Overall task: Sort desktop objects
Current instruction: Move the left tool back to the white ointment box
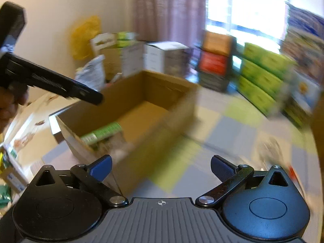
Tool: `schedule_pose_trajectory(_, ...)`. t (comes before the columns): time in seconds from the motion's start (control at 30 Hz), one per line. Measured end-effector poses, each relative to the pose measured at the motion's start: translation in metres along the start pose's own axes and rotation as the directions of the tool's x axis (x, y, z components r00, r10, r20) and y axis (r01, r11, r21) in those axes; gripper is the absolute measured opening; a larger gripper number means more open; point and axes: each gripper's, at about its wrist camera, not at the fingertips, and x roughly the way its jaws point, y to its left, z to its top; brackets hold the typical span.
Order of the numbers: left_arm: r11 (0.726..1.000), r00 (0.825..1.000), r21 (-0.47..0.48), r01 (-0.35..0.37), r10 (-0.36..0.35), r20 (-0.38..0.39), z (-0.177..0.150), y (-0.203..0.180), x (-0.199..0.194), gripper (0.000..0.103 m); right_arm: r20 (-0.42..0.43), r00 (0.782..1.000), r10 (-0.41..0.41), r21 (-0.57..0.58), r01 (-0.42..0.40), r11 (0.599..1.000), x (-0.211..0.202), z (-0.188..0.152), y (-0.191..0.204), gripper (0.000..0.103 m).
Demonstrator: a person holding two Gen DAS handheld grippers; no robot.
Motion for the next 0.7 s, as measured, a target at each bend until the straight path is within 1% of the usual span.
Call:
schedule_pose_trajectory(0.13,0.999,0.999,0.018,0.033,-0.034,0.022,-0.011,-0.042,-0.013,0.071,-0.028,0.995,-0.101,0.144,0.104,0.984,-0.044,-0.041,-0.033,0.101)
schedule_pose_trajectory(0.17,0.999,0.999,0.013,0.042,-0.042,0.027,-0.015,-0.054,-0.015,0.078,-0.033,0.992,-0.122,0.177,0.126,0.976,-0.053,-0.049,-0.041,0.101)
schedule_pose_trajectory(0.2,0.999,0.998,0.012,0.052,-0.052,0.027,-0.019,-0.064,-0.016,0.081,-0.040,0.989,-0.140,0.207,0.146,0.967,-0.062,-0.059,-0.049,0.101)
schedule_pose_trajectory(0.23,0.998,0.998,0.010,0.063,-0.063,0.025,-0.024,-0.076,-0.016,0.082,-0.049,0.986,-0.156,0.230,0.163,0.959,-0.072,-0.067,-0.056,0.101)
schedule_pose_trajectory(0.3,0.997,0.996,-0.003,0.083,-0.083,0.015,-0.033,-0.098,-0.013,0.089,-0.063,0.978,-0.197,0.256,0.207,0.944,-0.093,-0.084,-0.070,0.101)
schedule_pose_trajectory(0.37,0.995,0.995,-0.017,0.097,-0.097,0.004,-0.043,-0.120,-0.007,0.094,-0.070,0.968,-0.240,0.267,0.250,0.931,-0.109,-0.097,-0.081,0.101)
schedule_pose_trajectory(0.43,0.995,0.995,-0.018,0.100,-0.100,-0.017,-0.051,-0.140,0.001,0.096,-0.074,0.959,-0.273,0.285,0.282,0.916,-0.124,-0.109,-0.092,0.101)
schedule_pose_trajectory(0.57,0.996,0.994,-0.012,0.091,-0.091,-0.053,-0.063,-0.173,0.021,0.099,-0.076,0.948,-0.308,0.305,0.316,0.898,-0.145,-0.129,-0.107,0.101)
schedule_pose_trajectory(0.7,0.996,0.994,-0.031,0.078,-0.080,-0.072,-0.071,-0.196,0.037,0.099,-0.068,0.949,-0.309,0.333,0.314,0.889,-0.153,-0.140,-0.120,0.101)
